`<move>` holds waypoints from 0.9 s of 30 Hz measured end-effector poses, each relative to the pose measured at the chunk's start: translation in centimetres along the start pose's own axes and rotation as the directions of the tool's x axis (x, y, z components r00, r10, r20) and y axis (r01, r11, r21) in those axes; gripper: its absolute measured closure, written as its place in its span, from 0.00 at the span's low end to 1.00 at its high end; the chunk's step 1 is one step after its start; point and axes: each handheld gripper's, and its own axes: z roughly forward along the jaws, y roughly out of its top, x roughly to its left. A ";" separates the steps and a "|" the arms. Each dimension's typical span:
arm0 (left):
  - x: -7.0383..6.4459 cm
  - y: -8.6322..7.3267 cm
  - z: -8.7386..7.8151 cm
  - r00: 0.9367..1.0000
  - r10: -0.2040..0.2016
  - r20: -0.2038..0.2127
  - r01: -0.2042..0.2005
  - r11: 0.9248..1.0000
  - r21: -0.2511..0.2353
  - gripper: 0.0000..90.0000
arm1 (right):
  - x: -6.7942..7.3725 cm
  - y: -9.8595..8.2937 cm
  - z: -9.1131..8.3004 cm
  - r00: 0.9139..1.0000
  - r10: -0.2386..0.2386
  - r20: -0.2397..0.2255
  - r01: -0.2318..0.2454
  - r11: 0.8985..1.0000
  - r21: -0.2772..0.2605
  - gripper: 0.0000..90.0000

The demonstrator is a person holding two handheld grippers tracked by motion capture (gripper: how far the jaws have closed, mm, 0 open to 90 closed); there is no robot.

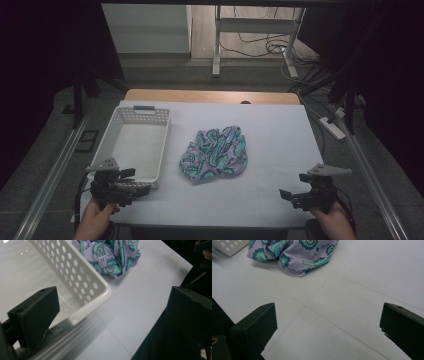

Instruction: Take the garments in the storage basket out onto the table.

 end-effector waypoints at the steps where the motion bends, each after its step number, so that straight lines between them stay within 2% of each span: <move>1: 0.0 -0.2 -0.1 1.000 -0.004 -0.003 0.004 1.000 -0.001 0.00 | 0.0 0.0 0.0 1.000 0.002 0.000 -0.002 1.000 0.001 0.01; 6: 0.2 -1.0 -0.9 1.000 -0.029 -0.009 0.029 1.000 -0.009 0.00 | 0.0 0.0 -0.1 1.000 0.002 0.001 -0.002 1.000 -0.001 0.01; 16: 0.3 -1.9 -2.4 0.998 -0.040 -0.048 0.038 0.999 -0.035 0.00 | 0.0 0.0 -0.1 1.000 0.003 0.000 -0.003 1.000 -0.004 0.01; 24: 0.3 -2.4 -3.1 0.997 -0.050 -0.064 0.047 0.998 -0.036 0.00 | 0.0 0.0 -0.1 1.000 0.003 0.000 -0.003 1.000 -0.006 0.01; 27: 0.2 -2.5 -3.3 0.995 -0.047 -0.084 0.045 0.999 -0.023 0.00 | -0.1 0.0 -0.1 1.000 0.008 0.001 -0.008 1.000 -0.009 0.01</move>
